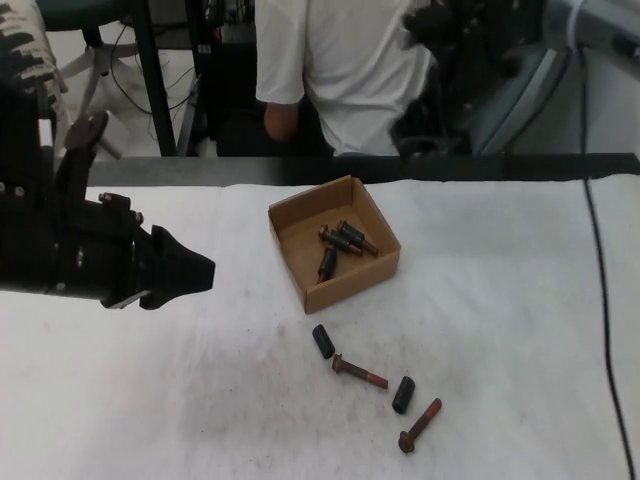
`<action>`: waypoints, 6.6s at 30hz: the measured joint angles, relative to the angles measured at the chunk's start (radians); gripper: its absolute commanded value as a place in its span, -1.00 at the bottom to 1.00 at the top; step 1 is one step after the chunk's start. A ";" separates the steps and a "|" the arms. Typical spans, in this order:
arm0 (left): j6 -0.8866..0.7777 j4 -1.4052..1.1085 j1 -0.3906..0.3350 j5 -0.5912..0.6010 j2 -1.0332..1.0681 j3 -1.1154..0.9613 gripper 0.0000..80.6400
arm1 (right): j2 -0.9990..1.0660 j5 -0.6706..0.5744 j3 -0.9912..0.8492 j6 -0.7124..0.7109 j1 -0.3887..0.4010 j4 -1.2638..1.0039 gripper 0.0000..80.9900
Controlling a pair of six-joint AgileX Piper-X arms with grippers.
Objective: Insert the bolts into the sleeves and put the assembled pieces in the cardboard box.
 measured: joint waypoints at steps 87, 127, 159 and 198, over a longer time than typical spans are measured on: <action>0.106 0.348 -0.300 -0.276 0.163 -0.103 -0.04 | -0.149 -0.037 0.507 -0.124 0.253 -0.016 -0.20; 0.115 0.327 -0.300 -0.276 0.163 -0.103 -0.04 | -0.033 -0.051 0.460 -0.248 0.315 -0.067 -0.16; 0.121 0.338 -0.300 -0.276 0.163 -0.103 -0.04 | -0.140 -0.016 0.460 -0.248 0.359 -0.131 -0.98; -0.755 -0.032 -0.454 -0.375 0.252 -0.143 -0.19 | -0.667 -0.027 0.458 -0.236 0.291 -0.156 -0.98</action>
